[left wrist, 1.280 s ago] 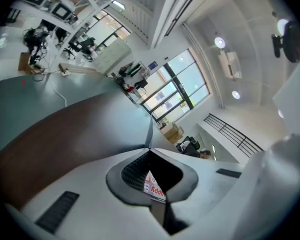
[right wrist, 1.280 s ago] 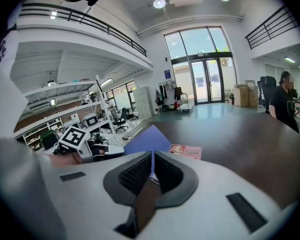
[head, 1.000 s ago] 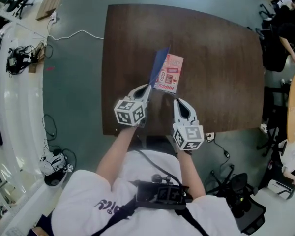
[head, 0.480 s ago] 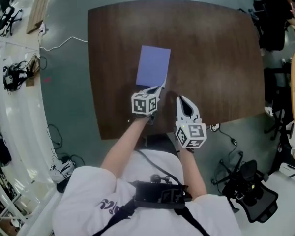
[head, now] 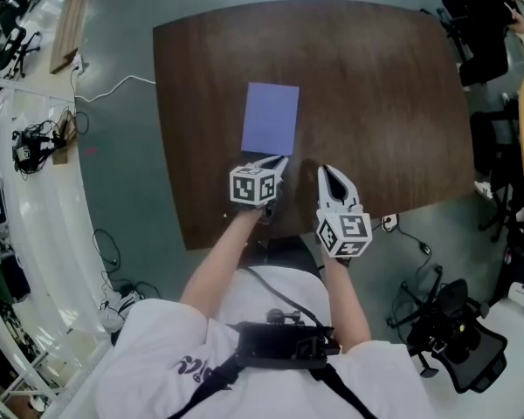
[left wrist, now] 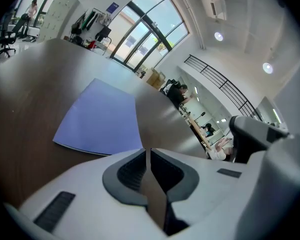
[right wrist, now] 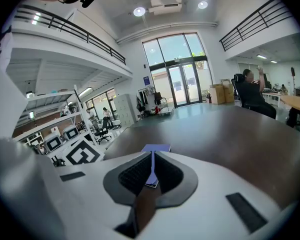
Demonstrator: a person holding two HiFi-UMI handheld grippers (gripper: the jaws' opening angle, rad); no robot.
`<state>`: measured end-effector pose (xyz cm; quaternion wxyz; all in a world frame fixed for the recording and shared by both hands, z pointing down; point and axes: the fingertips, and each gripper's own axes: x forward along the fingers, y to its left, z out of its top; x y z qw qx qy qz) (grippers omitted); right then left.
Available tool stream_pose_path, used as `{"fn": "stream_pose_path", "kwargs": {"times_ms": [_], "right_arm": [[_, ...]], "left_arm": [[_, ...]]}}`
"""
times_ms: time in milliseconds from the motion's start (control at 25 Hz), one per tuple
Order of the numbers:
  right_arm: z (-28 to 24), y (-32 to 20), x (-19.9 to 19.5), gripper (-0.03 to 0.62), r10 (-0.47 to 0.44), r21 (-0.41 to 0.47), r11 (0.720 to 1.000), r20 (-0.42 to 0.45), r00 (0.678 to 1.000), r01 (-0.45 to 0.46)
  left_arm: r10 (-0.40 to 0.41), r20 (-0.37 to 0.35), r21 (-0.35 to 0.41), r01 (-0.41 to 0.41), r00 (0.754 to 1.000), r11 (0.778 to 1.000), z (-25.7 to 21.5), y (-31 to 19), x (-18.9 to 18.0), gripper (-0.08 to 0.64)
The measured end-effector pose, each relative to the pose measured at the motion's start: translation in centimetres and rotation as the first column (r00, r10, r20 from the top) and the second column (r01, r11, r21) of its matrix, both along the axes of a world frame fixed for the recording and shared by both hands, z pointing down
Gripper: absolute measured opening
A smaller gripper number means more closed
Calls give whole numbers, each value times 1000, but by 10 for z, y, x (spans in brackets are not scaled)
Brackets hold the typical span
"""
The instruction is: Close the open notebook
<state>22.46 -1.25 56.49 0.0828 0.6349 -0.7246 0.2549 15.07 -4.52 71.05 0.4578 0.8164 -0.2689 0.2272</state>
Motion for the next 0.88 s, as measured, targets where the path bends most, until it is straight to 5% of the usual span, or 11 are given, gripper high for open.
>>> {"fn": "stream_pose_path", "kwargs": {"times_ms": [200,320,440,560,640,760,880], "right_arm": [[-25,2,-12,2,-15,56,998,9,1000,14],[-49,4,-29,2,-39,98,994,-16,999,40],[-81,11,-48,2,-54,156,986,-67,996,64],[-111,16,-69,2,-56,226,971,-103,993,78],[-128,24,-82,2,-52,267,960,-116,992,82],[-149,40,-94,2,-40,317,945,-125,991,78],[-164,56,-106,2,-31,354,932,-130,991,75]], "left_arm": [[-64,-133,145,83,989,986,-77,-5,-23,11],[-70,-202,294,129,977,947,-134,-7,-46,9],[-88,-167,479,159,982,864,-189,-3,-74,9],[-111,-78,680,134,991,721,-239,7,-101,9],[-127,-67,752,133,990,645,-267,19,-115,9],[-141,-89,793,156,986,588,-297,41,-131,9],[-130,-127,806,179,983,565,-313,61,-142,9]]}}
